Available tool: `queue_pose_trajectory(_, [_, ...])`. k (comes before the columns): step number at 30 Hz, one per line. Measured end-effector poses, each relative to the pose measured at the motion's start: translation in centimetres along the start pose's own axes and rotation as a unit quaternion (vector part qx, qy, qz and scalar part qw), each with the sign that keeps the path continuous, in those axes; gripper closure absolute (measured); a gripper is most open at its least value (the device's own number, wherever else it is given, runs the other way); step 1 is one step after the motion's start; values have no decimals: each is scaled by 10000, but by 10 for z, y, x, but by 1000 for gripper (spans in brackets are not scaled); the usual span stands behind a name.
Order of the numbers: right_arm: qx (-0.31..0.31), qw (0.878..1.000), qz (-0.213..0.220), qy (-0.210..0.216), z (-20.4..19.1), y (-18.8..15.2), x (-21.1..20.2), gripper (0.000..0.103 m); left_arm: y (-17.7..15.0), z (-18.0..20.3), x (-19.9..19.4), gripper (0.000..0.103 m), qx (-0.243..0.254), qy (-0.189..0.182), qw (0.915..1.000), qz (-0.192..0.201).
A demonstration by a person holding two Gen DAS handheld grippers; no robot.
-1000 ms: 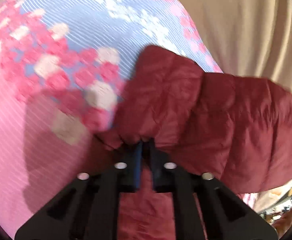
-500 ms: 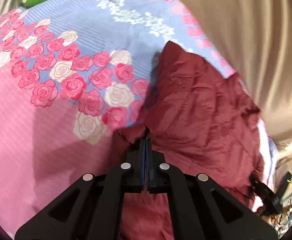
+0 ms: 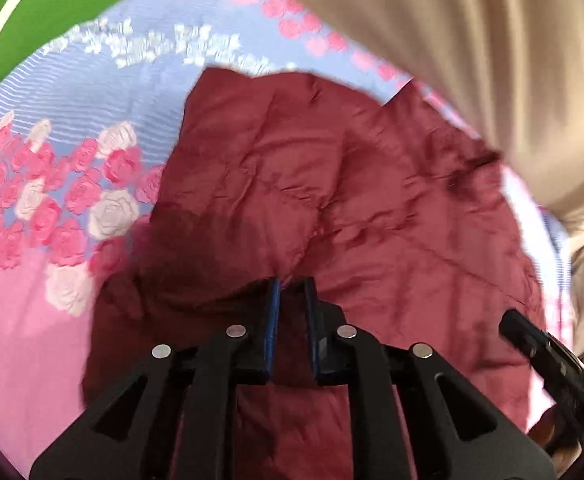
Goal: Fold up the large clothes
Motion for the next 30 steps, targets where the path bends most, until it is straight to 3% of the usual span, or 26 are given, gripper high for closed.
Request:
queue_pose_trajectory(3, [11,9985,-195,-505,35,-13,17,94,-2,-13,9,98,-138,-94,9999,6])
queue_pose_trajectory(5, [456,9967,-127,-665,80,-19,5,103,-4,-20,8,102,-216,-313,9993,-27])
queue_pose_trajectory(8, [1453,9841,57,-1022,155,-28,-35,103,-7,-27,8,103,-402,-673,9969,104])
queue_pose_trajectory(10, [1681,9752,268,-1412,175,-26,-59,101,-8,-25,7,102,-299,-611,9974,225])
queue_pose_trajectory(11, [1661,9751,353,-1428,174,-22,-65,89,-8,-22,6,102,-185,-501,9981,296])
queue_pose_trajectory(15, [921,9923,325,-758,105,-1,-55,89,-11,-12,5,102,182,-144,9989,410])
queue_pose_trajectory(17, [376,9980,108,-503,60,0,-27,89,-10,-12,4,102,193,-152,9988,419])
queue_pose_trajectory(19, [2,9986,-166,-499,41,-9,2,90,-11,-17,3,102,163,-240,9988,404])
queue_pose_trajectory(21, [-175,9966,-163,-789,49,-17,17,92,-12,-21,0,102,189,-339,9984,399])
queue_pose_trajectory(22, [-107,9974,-90,-708,55,-20,16,93,-13,-24,-1,102,202,-381,9983,398])
queue_pose_trajectory(25, [535,9954,118,-782,98,-31,-2,103,-14,-29,-5,102,118,-523,9976,433])
queue_pose_trajectory(30, [1407,9875,308,-648,140,-58,-32,103,-18,-31,-7,102,32,-652,9968,456])
Point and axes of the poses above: each gripper's, at about its wrist camera, not at the fingertips, and x roughly the way its jaws point, z to its right, y to its top, the point moved 7 cm from there along x, roughly the way its jaws point, and after that the axes turned 6 degrees about z, right-handed, at the moved point
